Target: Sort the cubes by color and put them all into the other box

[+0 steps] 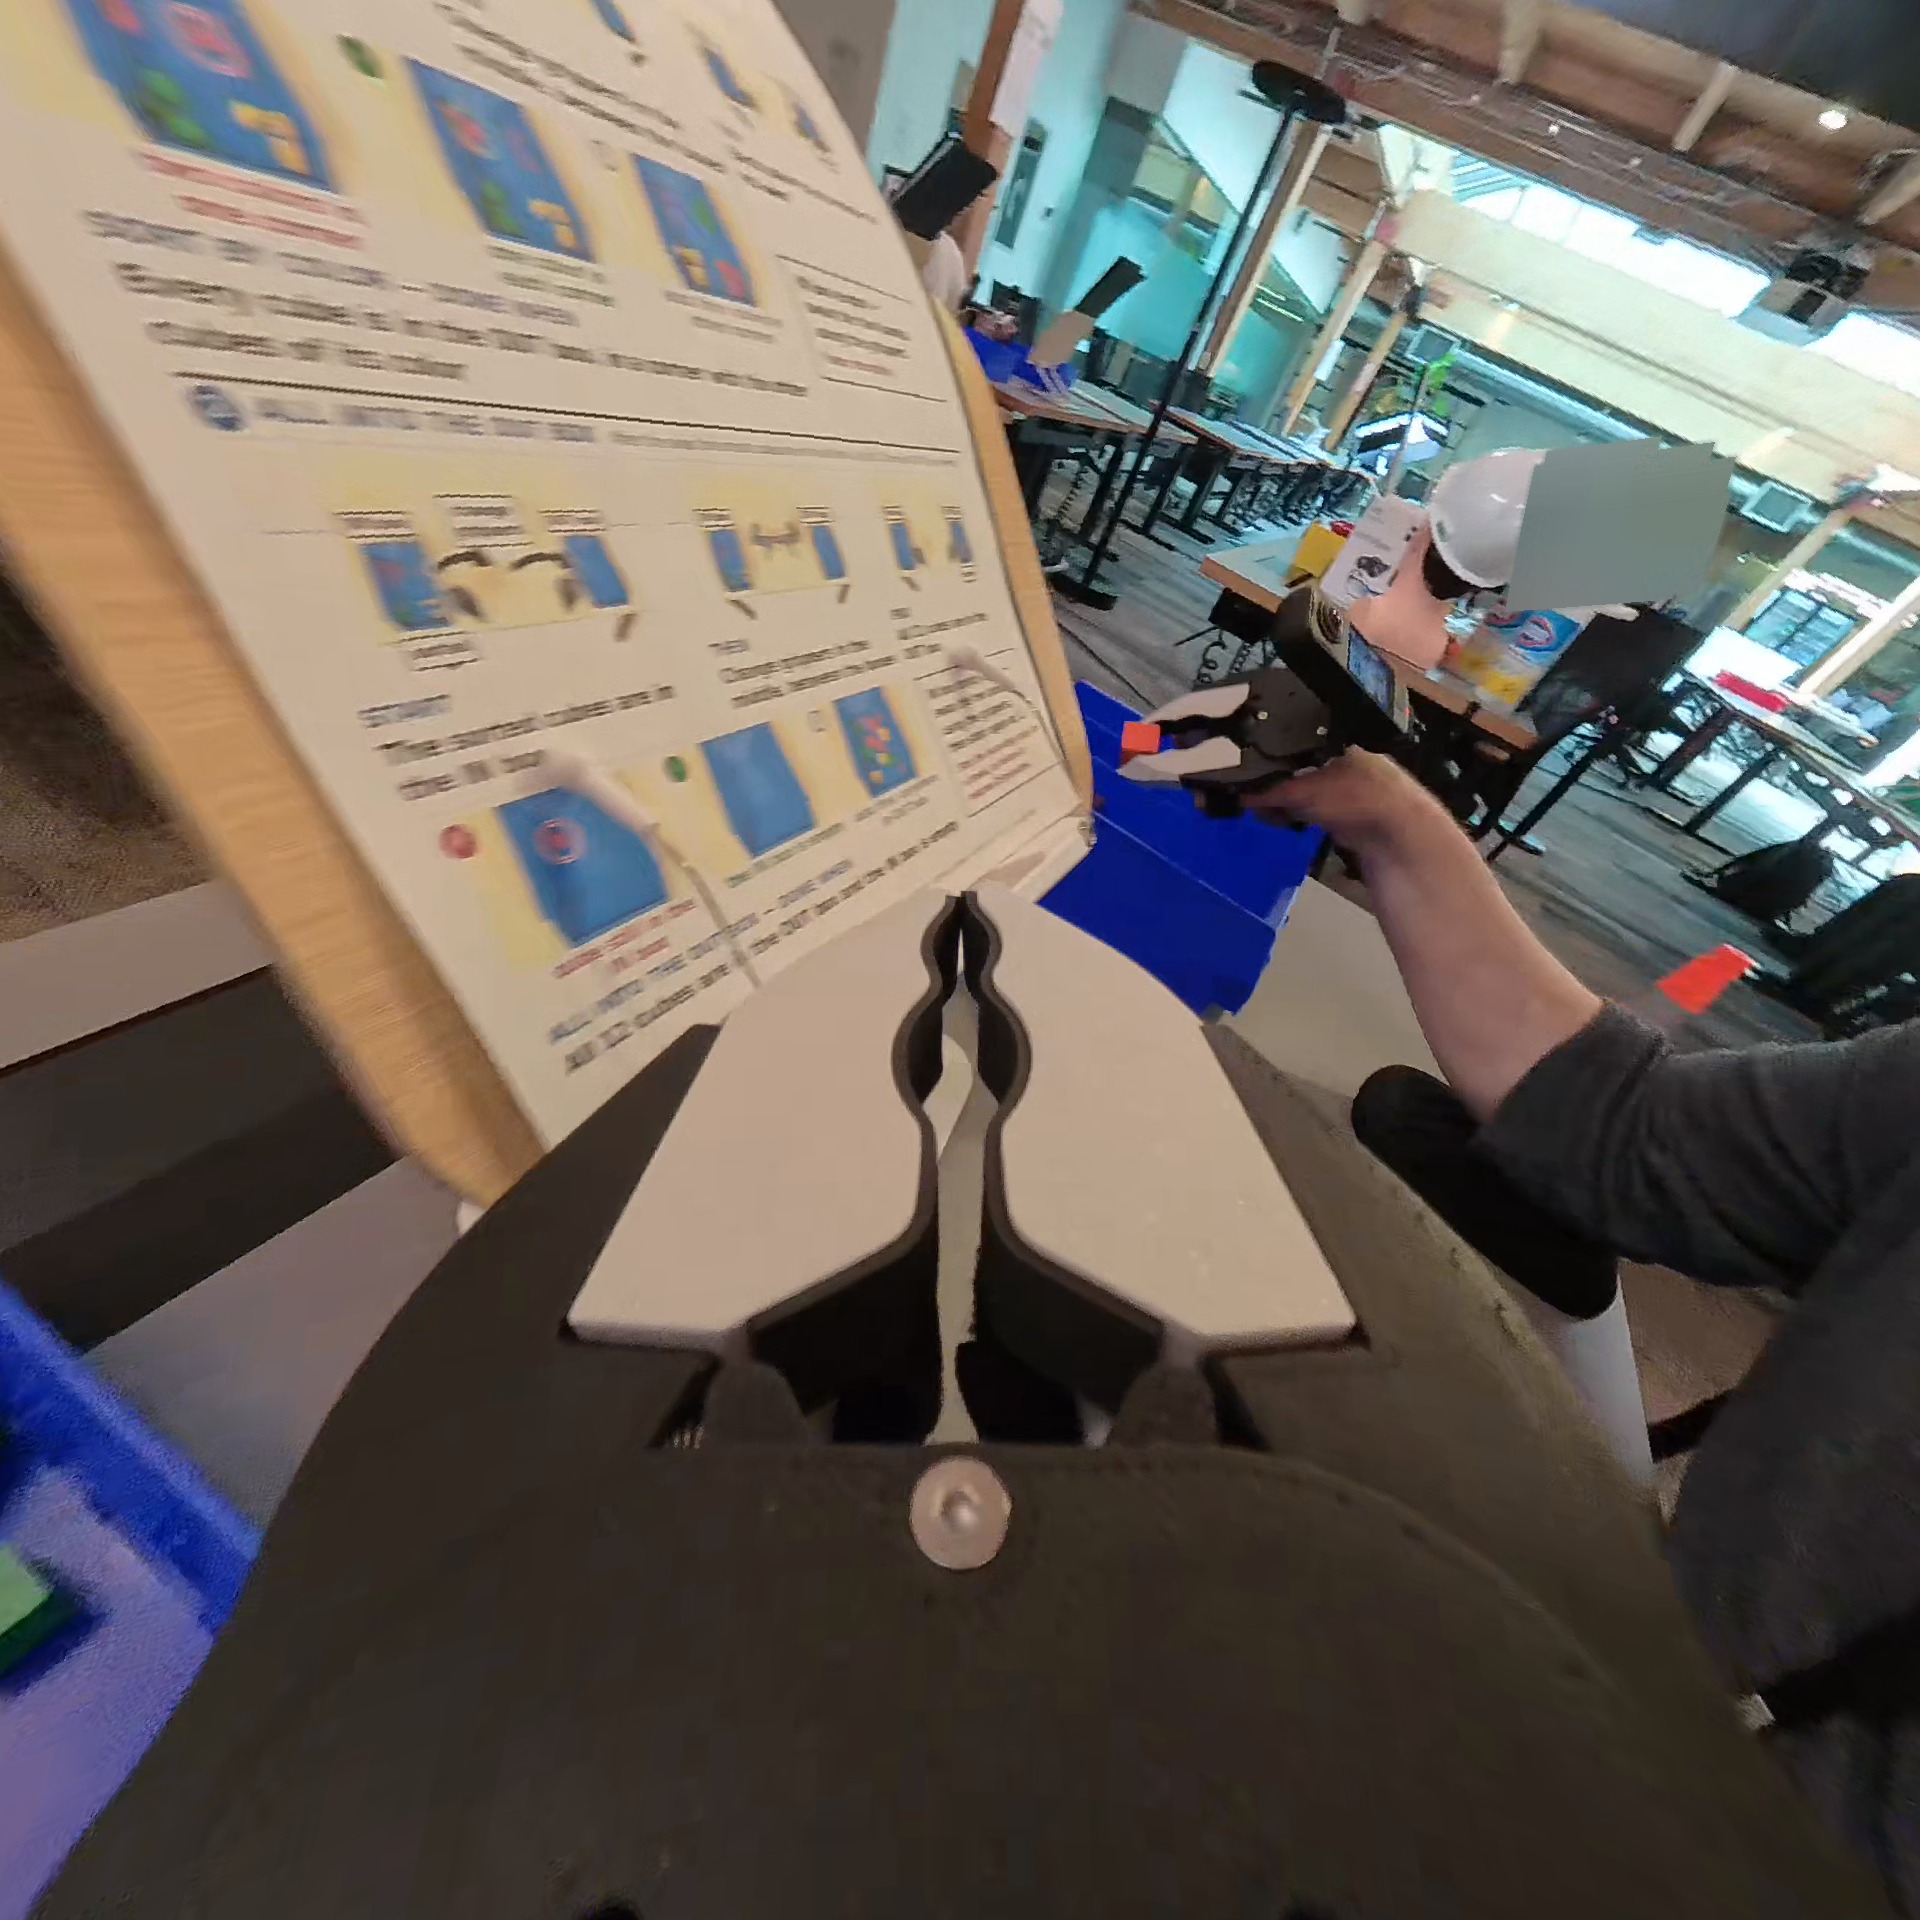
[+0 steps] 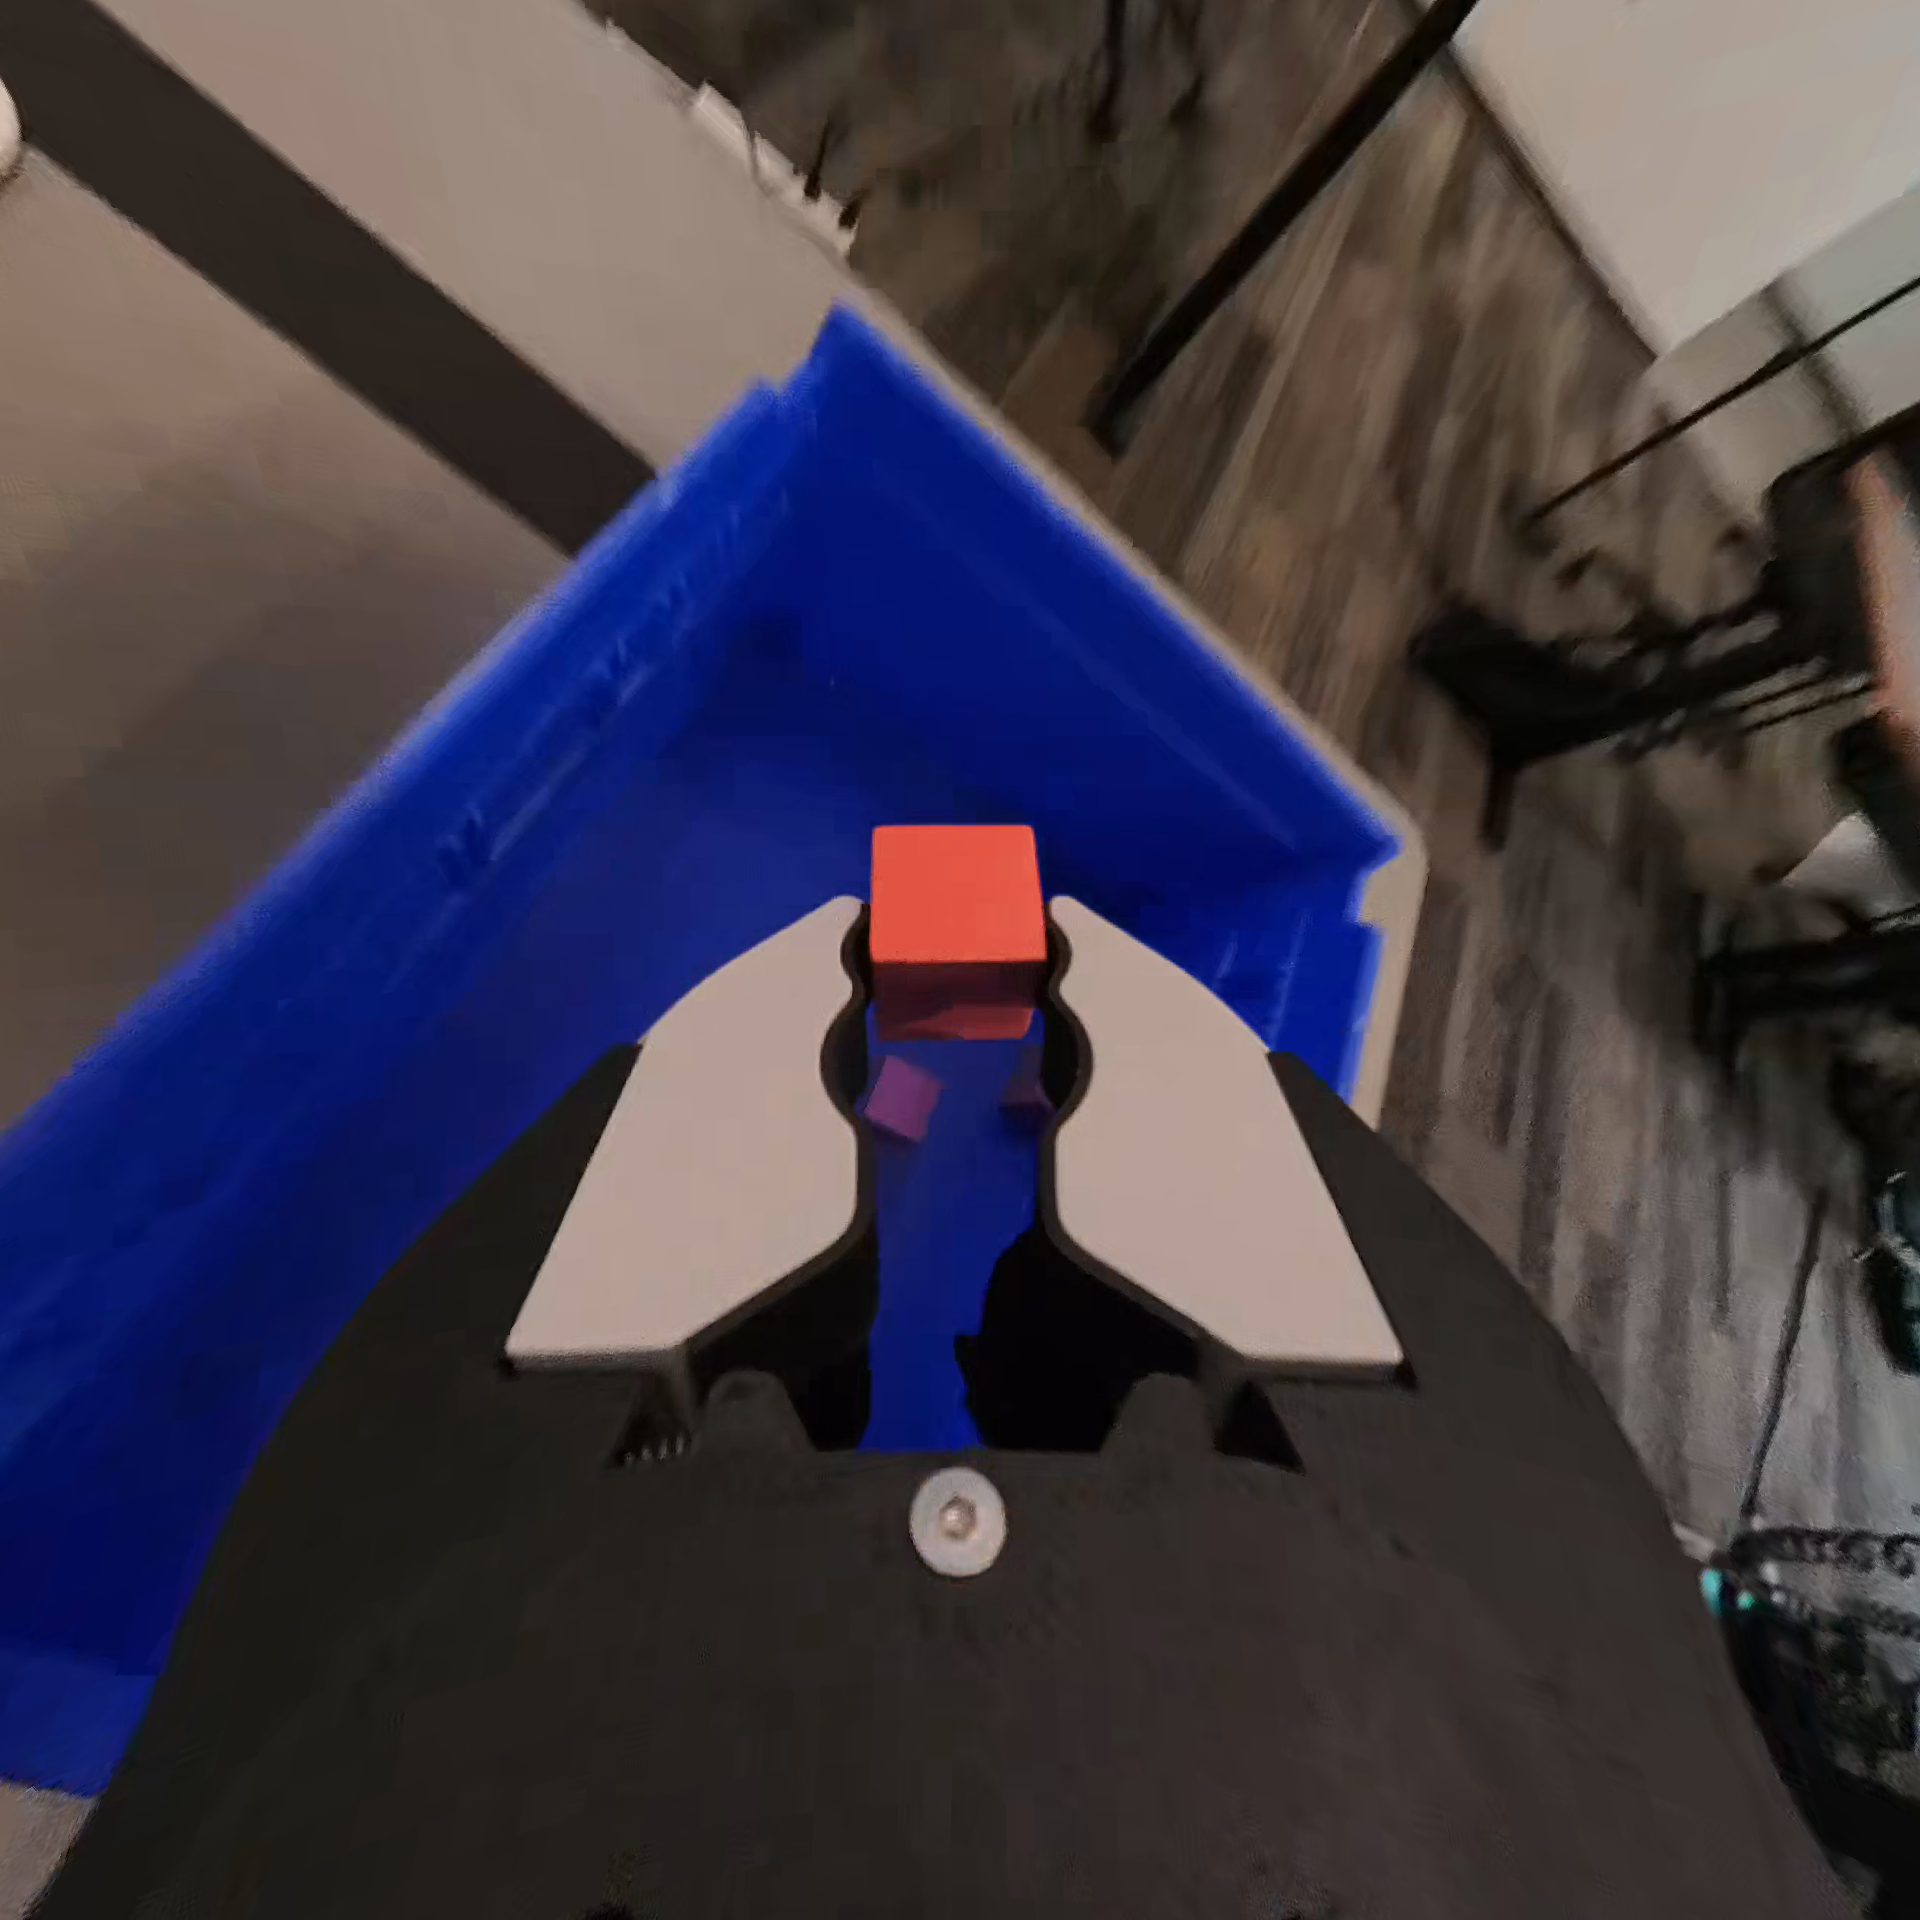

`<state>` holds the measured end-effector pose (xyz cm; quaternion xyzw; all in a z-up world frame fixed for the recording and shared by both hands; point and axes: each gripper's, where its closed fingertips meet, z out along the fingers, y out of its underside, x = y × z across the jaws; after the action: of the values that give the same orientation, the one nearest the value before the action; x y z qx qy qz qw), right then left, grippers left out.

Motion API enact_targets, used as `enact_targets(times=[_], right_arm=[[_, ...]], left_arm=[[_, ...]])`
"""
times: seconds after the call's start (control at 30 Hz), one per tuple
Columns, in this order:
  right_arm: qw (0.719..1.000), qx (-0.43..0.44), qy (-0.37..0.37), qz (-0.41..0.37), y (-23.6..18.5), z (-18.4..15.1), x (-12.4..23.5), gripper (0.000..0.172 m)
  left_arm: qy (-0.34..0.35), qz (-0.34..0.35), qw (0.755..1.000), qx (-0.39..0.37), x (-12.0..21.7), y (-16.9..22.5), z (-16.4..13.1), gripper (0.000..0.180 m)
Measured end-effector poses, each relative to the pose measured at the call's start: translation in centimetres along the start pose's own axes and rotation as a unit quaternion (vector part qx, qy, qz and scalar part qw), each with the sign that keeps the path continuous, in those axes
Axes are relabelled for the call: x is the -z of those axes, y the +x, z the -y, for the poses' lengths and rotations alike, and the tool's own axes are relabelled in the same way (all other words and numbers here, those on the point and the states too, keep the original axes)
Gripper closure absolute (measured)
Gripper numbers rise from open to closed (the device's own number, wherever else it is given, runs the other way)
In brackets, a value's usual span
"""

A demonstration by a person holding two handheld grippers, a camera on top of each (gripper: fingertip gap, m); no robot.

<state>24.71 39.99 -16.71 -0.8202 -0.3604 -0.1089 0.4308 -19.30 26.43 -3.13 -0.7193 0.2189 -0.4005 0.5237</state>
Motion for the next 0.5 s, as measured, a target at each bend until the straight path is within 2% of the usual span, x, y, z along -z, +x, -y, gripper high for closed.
enact_targets(times=[0.07,0.17,0.3,0.4,0.5], right_arm=[[0.999,-0.015,-0.033,0.010,-0.2,-1.8,-1.4,0.142],[0.998,-0.024,-0.060,0.010,-0.4,-3.1,-2.6,0.134],[0.998,-0.029,-0.048,0.008,-0.4,-2.5,-2.6,0.134],[0.999,-0.028,-0.038,0.006,-0.6,-1.9,-2.4,0.135],[0.999,-0.016,-0.040,0.005,-0.9,-1.7,-2.5,0.137]], left_arm=[[-0.006,0.020,1.000,0.013,1.1,-1.5,-0.1,0.179],[-0.032,0.094,0.995,0.010,3.3,-4.8,-0.8,0.173],[-0.092,0.197,0.976,0.013,7.2,-9.5,-2.6,0.157],[-0.192,0.290,0.937,0.034,10.9,-13.4,-6.1,0.147],[-0.294,0.400,0.867,0.041,16.0,-17.0,-9.5,0.141]])
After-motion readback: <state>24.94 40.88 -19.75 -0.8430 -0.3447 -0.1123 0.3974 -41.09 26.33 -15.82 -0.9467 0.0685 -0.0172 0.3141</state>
